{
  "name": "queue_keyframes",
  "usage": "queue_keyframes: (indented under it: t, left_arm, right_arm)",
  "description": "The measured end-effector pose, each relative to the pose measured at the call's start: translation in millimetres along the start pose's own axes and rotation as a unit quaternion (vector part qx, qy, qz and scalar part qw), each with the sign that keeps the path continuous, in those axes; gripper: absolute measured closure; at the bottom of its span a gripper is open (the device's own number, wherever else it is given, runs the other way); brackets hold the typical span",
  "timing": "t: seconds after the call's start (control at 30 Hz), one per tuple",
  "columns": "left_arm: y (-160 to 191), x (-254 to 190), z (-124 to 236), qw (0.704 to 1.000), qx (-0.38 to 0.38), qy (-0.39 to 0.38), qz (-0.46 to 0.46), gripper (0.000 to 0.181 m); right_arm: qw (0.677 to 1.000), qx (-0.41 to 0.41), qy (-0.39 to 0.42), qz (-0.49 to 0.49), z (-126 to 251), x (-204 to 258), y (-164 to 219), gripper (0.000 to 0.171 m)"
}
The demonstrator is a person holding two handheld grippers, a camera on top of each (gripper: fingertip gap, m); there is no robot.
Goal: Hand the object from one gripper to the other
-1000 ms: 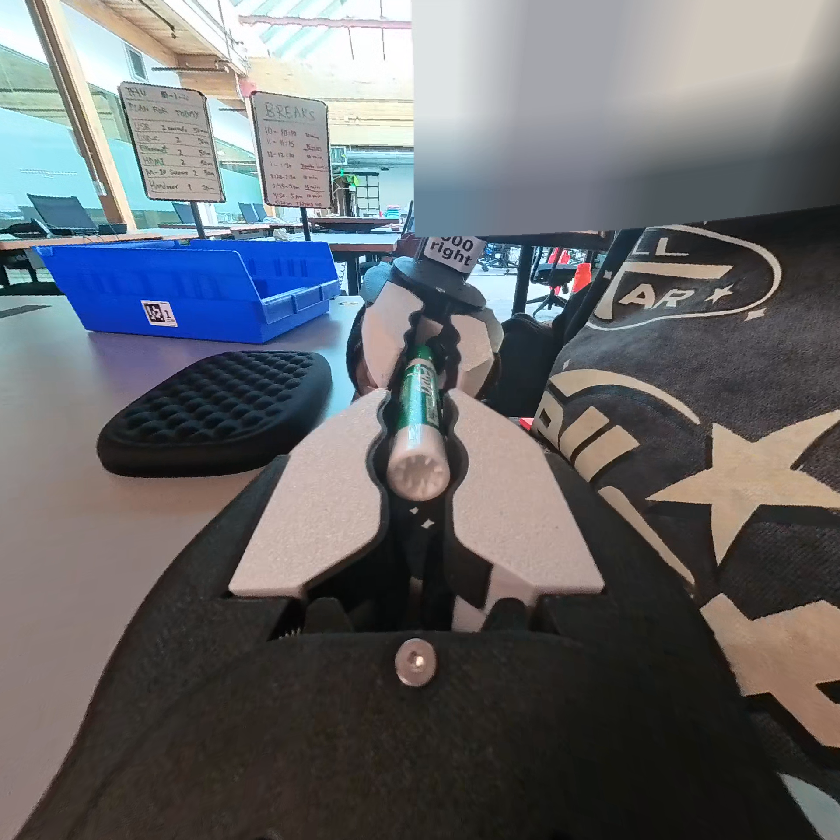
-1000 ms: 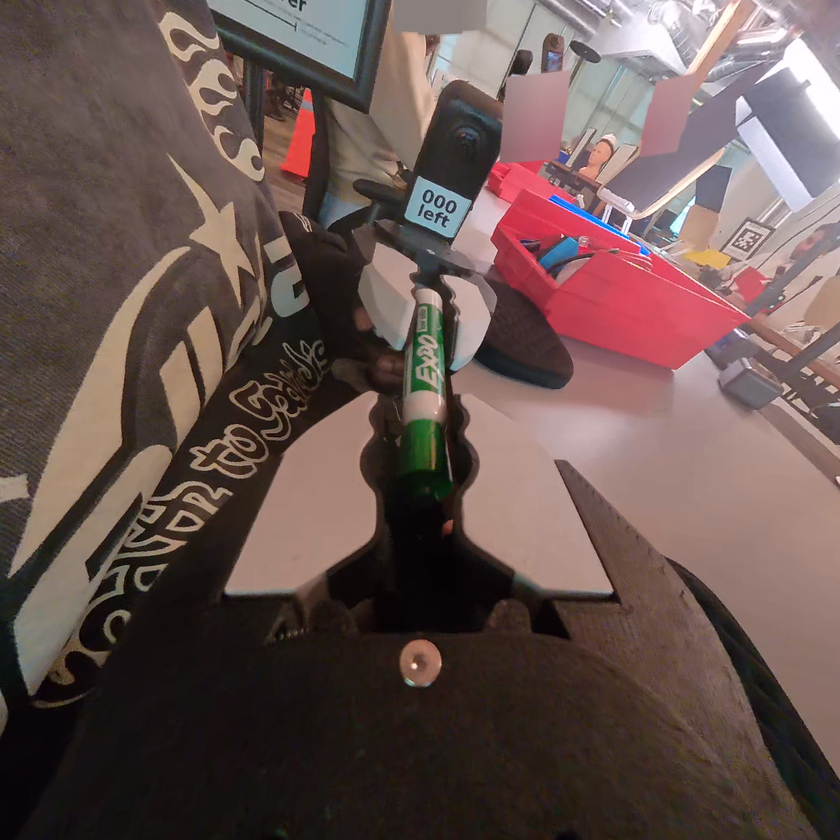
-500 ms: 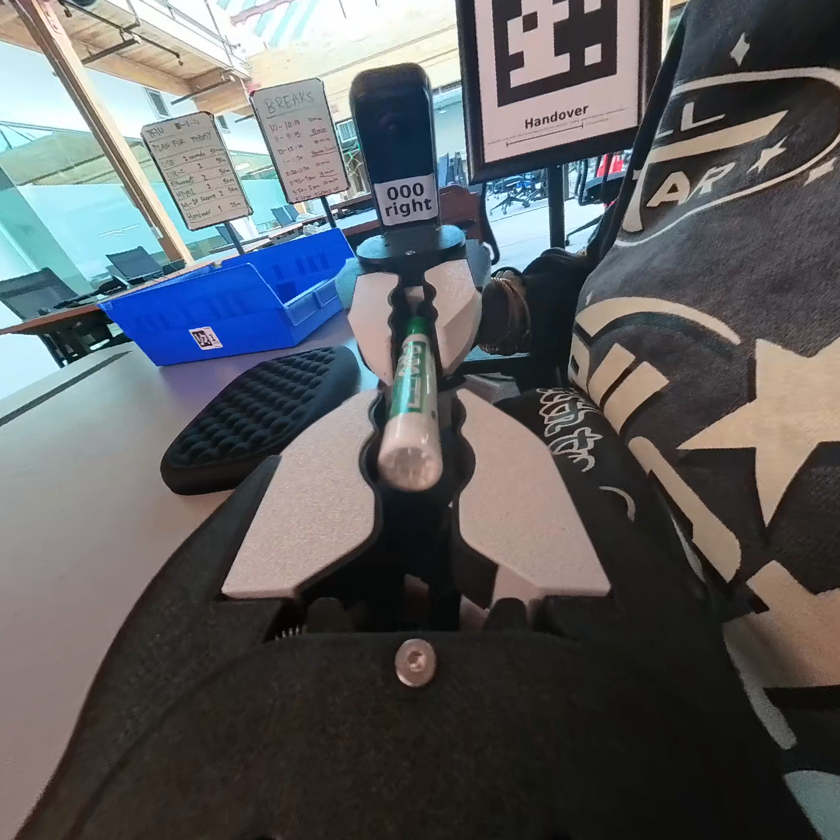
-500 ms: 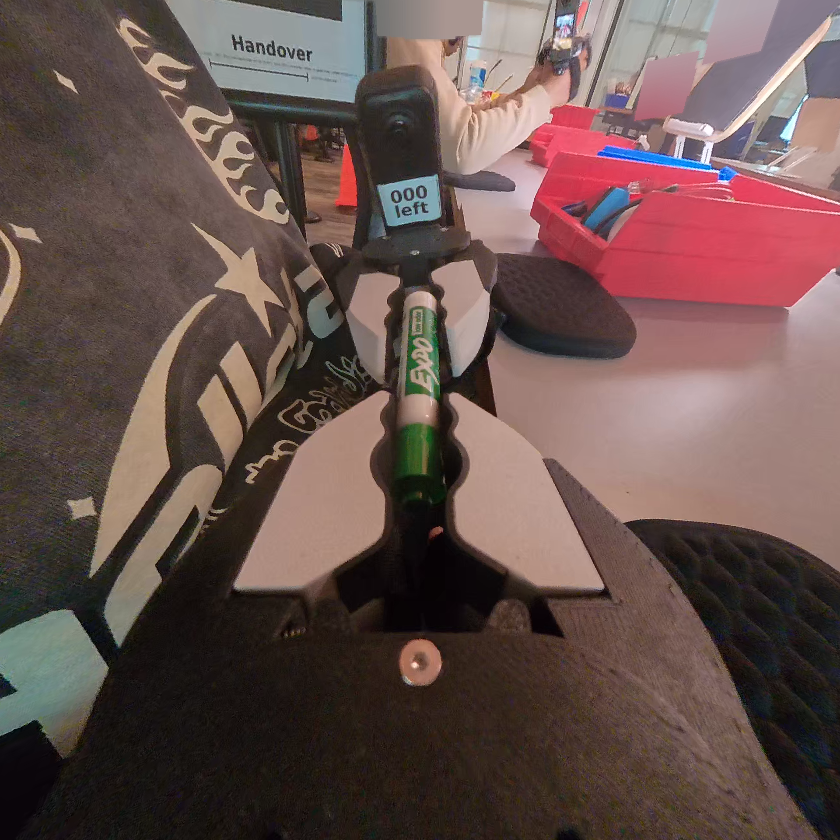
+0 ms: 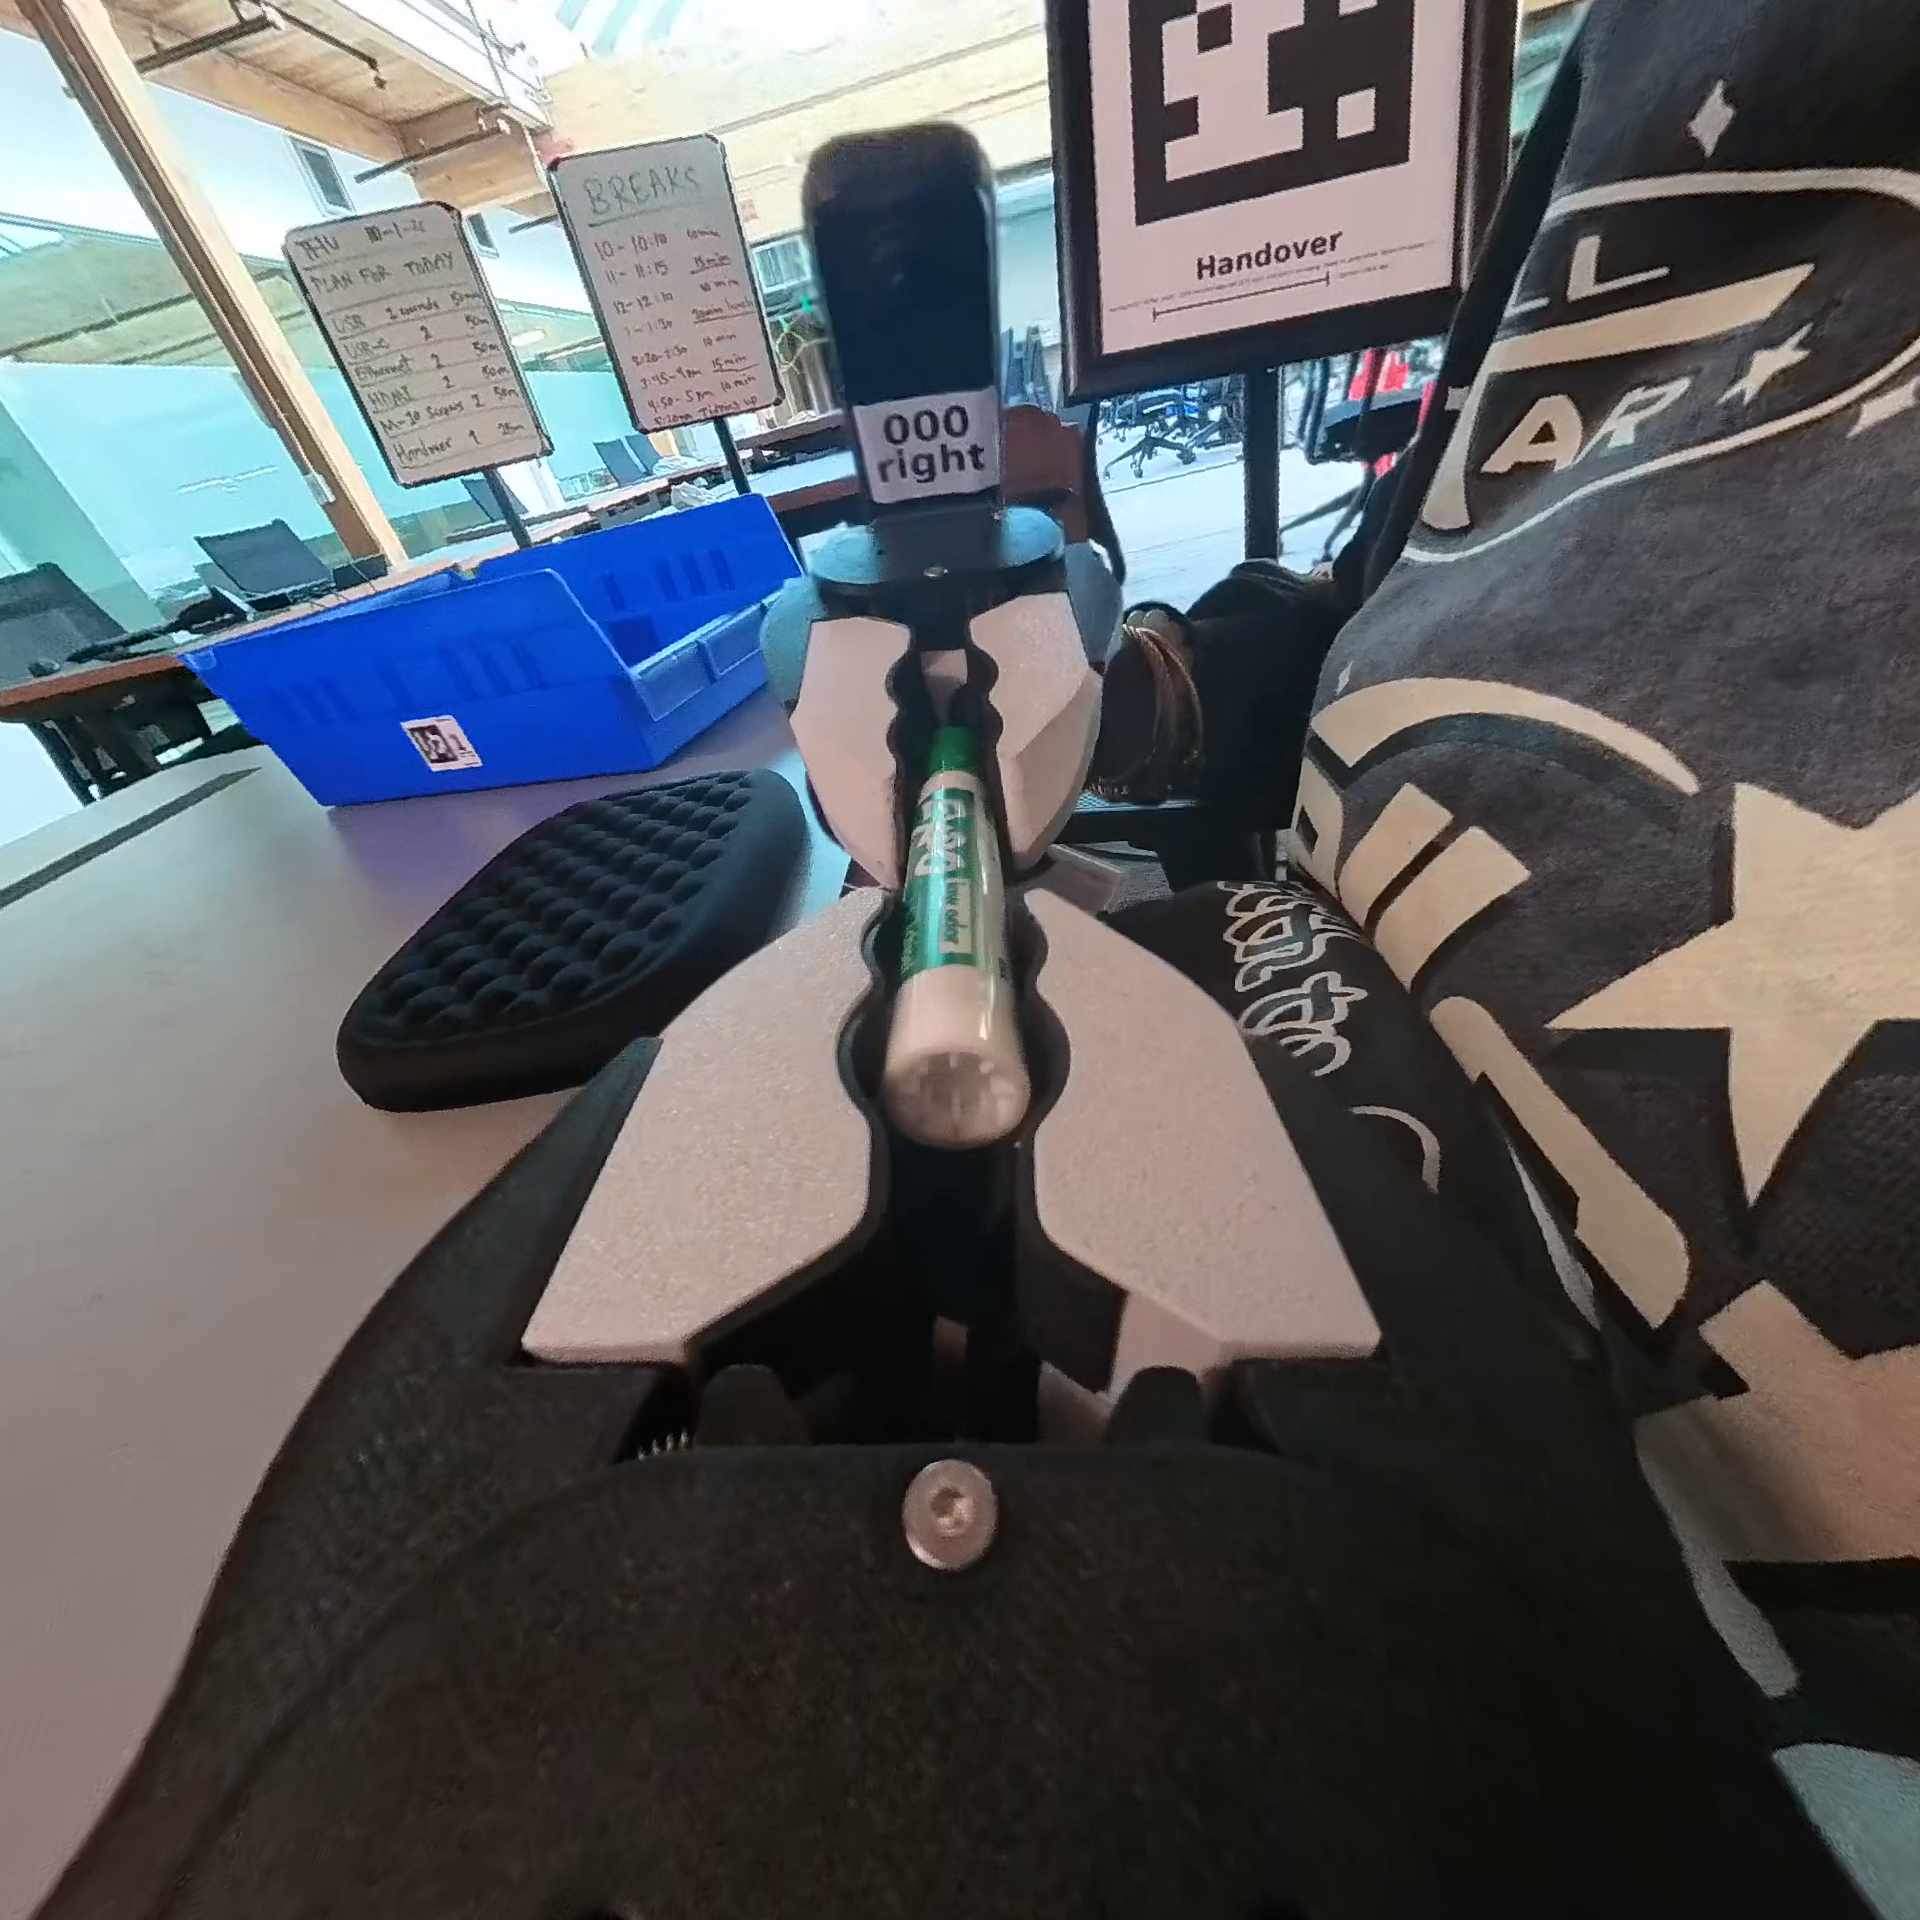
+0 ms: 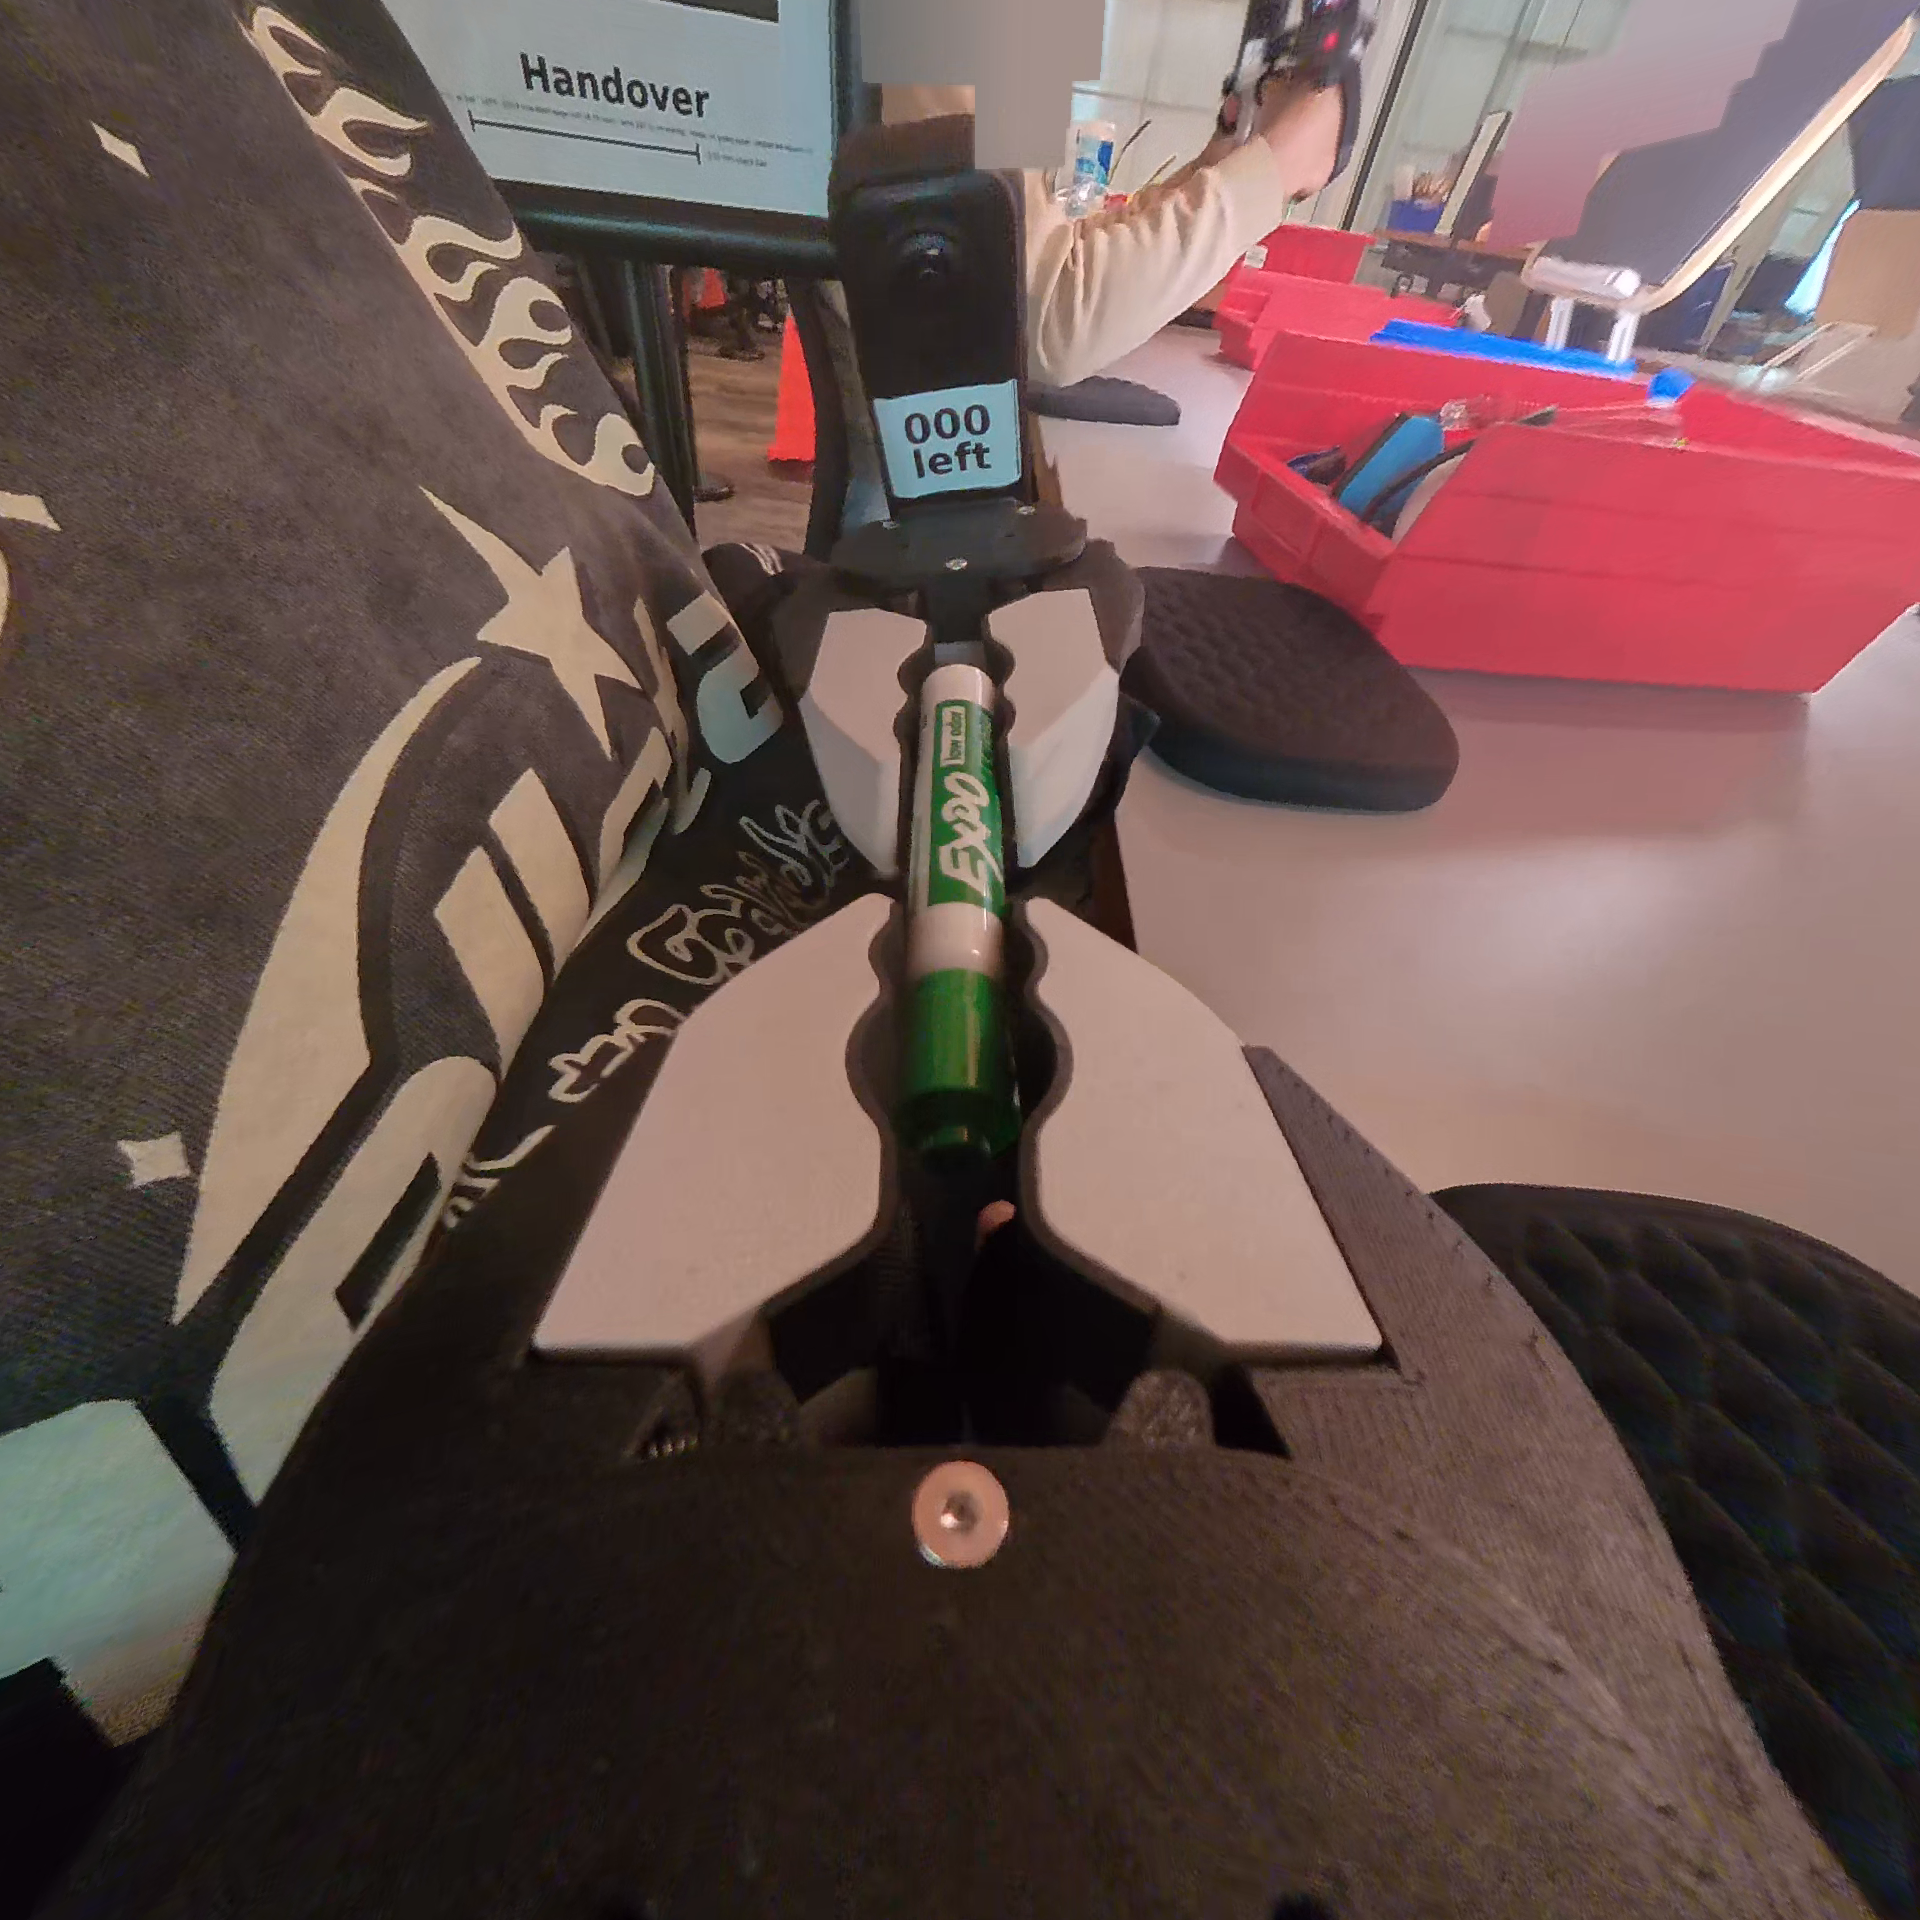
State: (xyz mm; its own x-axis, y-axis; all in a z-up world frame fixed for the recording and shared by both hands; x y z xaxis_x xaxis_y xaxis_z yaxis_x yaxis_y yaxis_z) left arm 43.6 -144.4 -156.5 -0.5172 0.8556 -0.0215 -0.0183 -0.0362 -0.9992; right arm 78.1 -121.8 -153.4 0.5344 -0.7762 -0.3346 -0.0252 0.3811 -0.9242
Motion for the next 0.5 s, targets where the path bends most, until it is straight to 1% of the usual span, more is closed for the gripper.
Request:
queue_keyframes:
  t: [0.1, 0.2, 0.27, 0.3, 0.4, 0.5]
  left_arm:
    - [-3.0, 0.6, 0.9, 1.0, -0.012, 0.008, 0.027, 0.161]
    - [-5.9, 0.8, 2.7, 0.999, -0.022, 0.015, 0.041, 0.161]
    - [-7.6, -0.4, 3.0, 0.998, -0.027, 0.023, 0.05, 0.161]
    - [-7.8, -1.1, 2.9, 0.998, -0.028, 0.027, 0.056, 0.161]
    - [-7.8, -3.5, 2.1, 0.996, -0.03, 0.039, 0.069, 0.161]
    - [-7.8, -5.0, 2.2, 0.996, -0.032, 0.045, 0.067, 0.161]
  right_arm:
    - [0.998, -0.016, 0.032, 0.051, 1.6, -2.5, -5.3, 0.137]
    - [0.986, -0.001, 0.067, 0.154, 0.9, -0.7, -6.3, 0.135]
    - [0.976, 0.014, 0.079, 0.201, -1.9, 1.7, -5.7, 0.135]
    - [0.971, 0.015, 0.088, 0.22, -2.7, 2.1, -6.8, 0.136]
    - [0.958, 0.024, 0.107, 0.265, -2.8, 2.2, -8.4, 0.152]
    - [0.965, 0.03, 0.091, 0.245, -3.3, 4.0, -8.7, 0.153]
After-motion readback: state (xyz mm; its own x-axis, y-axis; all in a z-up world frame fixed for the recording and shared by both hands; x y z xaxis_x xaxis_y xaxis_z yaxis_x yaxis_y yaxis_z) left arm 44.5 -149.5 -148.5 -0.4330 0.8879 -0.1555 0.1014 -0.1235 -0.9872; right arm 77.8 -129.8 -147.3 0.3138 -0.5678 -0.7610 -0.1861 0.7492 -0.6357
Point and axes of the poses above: each gripper's, where its closed fingertips meet, z back along the fingers, y out of its underside, x = y × z across the jaws, the point moved 2 cm from there along z, back along the fingers, and after that the axes turned 13 degrees about z, right-handed, at the moved point
